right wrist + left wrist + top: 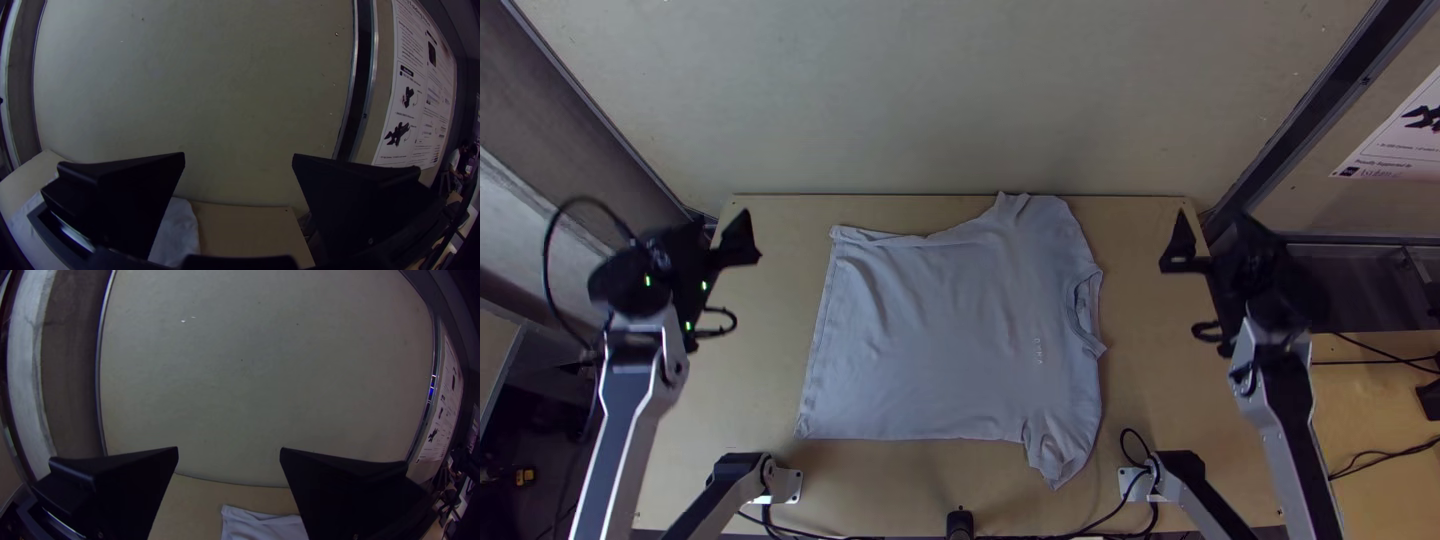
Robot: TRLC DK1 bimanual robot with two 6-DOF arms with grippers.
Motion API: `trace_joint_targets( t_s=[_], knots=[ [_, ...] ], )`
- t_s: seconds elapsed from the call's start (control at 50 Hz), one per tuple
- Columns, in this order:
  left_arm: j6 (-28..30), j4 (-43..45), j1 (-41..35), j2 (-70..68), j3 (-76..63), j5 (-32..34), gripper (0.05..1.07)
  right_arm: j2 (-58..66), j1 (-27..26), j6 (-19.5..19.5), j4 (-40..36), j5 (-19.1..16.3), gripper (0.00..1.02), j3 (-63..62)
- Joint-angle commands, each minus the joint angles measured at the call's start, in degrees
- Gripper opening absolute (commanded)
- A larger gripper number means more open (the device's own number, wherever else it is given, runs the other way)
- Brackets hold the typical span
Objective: Fold the t-shirt
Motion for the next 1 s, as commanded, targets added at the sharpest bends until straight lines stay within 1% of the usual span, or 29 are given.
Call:
trace_joint_targets(
  t_s=[0.0, 0.06, 0.1, 0.16, 0.24, 0.32, 0.42, 0.5, 0.58, 0.64, 0.72, 0.86, 0.98],
  knots=[
    [0.49, -0.98, -0.32, 6.71, 8.02, 0.37, 1.03, 6.44, 0.44, 1.58, -0.17, 0.71, 0.98, 6.89],
    [0.32, -1.06, -0.67, 10.05, 11.62, 0.37, 1.03, 10.31, 0.44, 2.37, -1.23, 0.71, 0.98, 10.85],
    [0.32, -2.73, -0.67, 12.07, 13.99, 0.37, 1.03, 12.77, 0.62, 2.72, -2.72, 0.71, 0.98, 13.75],
    [0.05, -4.23, -0.58, 15.23, 17.42, 0.28, 1.03, 16.55, 0.71, 4.31, -4.74, 0.71, 0.98, 17.97],
    [-0.39, -7.48, -0.67, 19.37, 21.9, 0.28, 1.03, 22.26, 1.24, 6.33, -10.11, 0.71, 0.99, 24.91],
    [-1.53, -10.73, -0.67, 22.97, 25.51, 0.37, 1.03, 27.8, 1.5, 9.14, -15.64, 0.71, 0.98, 31.24],
    [-2.76, -13.98, -1.2, 26.84, 28.58, 0.37, 1.03, 33.25, 2.03, 12.04, -19.42, 0.63, 0.98, 36.42],
    [-2.76, -15.65, -2.08, 29.3, 29.55, 1.95, 0.99, 35.8, 2.91, 13.45, -19.86, 0.54, 0.98, 38.09],
    [-3.11, -18.38, -2.34, 32.64, 31.04, 3.62, 0.96, 38.34, 3.96, 13.97, -20.39, 0.45, 0.99, 39.23],
    [-3.11, -19.08, -2.87, 34.66, 31.31, 3.71, 0.96, 40.19, 4.58, 14.33, -21.0, 0.45, 0.98, 39.94],
    [-3.11, -19.34, -3.75, 36.94, 31.22, 4.59, 0.96, 42.3, 5.1, 16.0, -22.85, 0.45, 0.99, 41.34],
    [-2.58, -20.84, -5.24, 41.07, 31.13, 4.59, 0.96, 45.9, 5.28, 20.83, -26.01, -0.17, 0.99, 43.1],
    [-2.67, -21.72, -6.3, 44.94, 31.48, 4.59, 0.96, 48.8, 5.37, 21.53, -26.63, -1.22, 0.98, 43.45]
  ],
)
